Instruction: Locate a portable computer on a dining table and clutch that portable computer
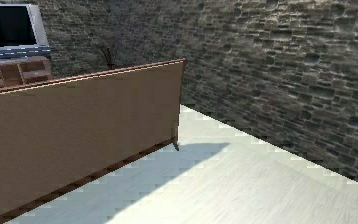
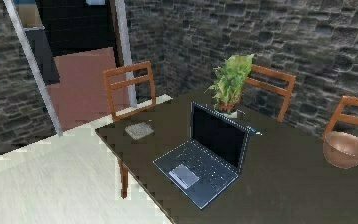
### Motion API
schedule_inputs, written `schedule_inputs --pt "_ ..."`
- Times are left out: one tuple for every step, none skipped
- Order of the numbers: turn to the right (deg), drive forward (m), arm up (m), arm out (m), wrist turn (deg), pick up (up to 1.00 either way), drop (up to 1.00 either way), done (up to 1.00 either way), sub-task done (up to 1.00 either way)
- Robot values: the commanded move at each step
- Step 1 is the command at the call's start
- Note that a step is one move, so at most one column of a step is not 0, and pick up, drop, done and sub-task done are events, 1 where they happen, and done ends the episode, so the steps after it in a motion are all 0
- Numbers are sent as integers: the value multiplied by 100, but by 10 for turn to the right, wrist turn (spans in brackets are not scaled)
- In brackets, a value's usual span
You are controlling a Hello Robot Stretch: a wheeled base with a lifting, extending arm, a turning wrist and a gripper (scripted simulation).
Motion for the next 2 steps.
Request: schedule_inputs --pt "0 0 0 24 0 0 0 0 0" --pt "0 0 0 0 450 0 0 0 0"
